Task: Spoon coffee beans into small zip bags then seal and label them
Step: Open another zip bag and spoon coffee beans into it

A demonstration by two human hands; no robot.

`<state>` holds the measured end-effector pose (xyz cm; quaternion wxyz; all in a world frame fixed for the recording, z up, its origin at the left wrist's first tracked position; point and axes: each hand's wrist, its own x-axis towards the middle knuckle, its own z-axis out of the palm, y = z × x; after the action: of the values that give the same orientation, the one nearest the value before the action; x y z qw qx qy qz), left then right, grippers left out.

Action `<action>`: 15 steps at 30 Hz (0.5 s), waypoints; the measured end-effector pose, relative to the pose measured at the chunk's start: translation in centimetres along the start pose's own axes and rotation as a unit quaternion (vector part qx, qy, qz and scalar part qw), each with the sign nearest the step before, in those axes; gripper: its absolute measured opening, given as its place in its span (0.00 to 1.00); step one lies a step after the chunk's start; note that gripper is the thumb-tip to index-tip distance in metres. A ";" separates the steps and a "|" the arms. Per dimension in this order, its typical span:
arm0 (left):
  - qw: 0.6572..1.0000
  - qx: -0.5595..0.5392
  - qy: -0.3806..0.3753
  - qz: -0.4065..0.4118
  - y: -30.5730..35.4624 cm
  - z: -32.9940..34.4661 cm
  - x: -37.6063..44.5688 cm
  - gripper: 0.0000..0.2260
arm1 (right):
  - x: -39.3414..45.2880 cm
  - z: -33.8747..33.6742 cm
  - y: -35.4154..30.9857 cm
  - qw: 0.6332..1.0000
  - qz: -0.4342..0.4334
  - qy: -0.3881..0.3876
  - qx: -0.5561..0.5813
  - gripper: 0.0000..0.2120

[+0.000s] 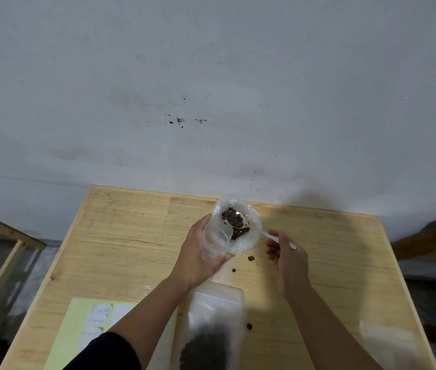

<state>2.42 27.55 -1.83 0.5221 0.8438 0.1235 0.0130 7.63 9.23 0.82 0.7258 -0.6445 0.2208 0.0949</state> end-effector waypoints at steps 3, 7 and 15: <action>1.000 0.002 0.003 0.003 0.0 0.1 0.0 0.44 | -0.1 -0.4 -1.3 0.999 -0.039 -0.001 -0.012 0.12; 1.000 0.001 0.003 0.002 0.1 0.1 0.0 0.45 | -0.6 -0.6 -3.1 0.995 -0.088 -0.044 -0.017 0.13; 1.000 -0.012 0.010 -0.007 0.3 0.0 0.1 0.44 | -2.0 -1.0 -4.6 0.954 -0.222 -0.144 -0.139 0.12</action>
<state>2.53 27.41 -1.62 0.5312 0.8362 0.1349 0.0192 7.59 7.85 5.80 0.6561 -0.7511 -0.0503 0.0531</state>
